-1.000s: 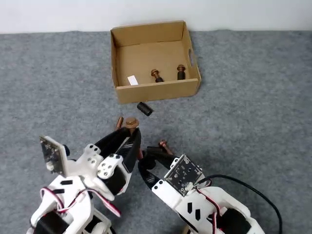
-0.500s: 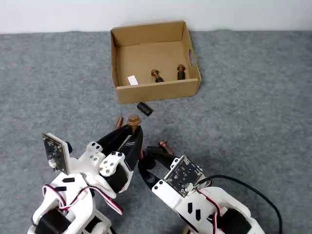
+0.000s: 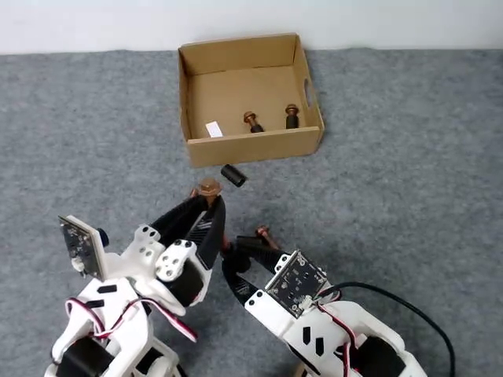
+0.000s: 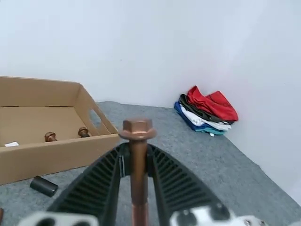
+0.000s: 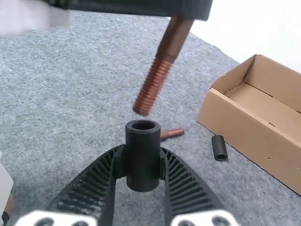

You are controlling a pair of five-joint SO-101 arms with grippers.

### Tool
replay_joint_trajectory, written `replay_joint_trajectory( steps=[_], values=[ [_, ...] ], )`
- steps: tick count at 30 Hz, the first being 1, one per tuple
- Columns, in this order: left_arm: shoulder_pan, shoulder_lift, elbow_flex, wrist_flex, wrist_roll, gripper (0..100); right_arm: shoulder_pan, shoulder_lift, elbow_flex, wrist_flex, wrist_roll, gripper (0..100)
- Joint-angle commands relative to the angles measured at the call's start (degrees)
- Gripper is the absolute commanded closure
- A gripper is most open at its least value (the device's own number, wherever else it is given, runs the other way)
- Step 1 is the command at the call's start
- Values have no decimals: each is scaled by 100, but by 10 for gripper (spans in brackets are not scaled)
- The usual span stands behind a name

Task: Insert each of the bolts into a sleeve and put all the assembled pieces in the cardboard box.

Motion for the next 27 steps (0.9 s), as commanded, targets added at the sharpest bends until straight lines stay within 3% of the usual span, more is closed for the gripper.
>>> replay_joint_trajectory(
  steps=[1,18,27],
  values=[
    [141,0,-75,-9,26,995,-66,-57,-44,-198,53,990],
    [167,0,312,53,0,995,-57,-57,-53,-198,44,990],
    [167,-9,-127,1459,-18,995,-40,-57,-44,-198,44,990]
  ],
)
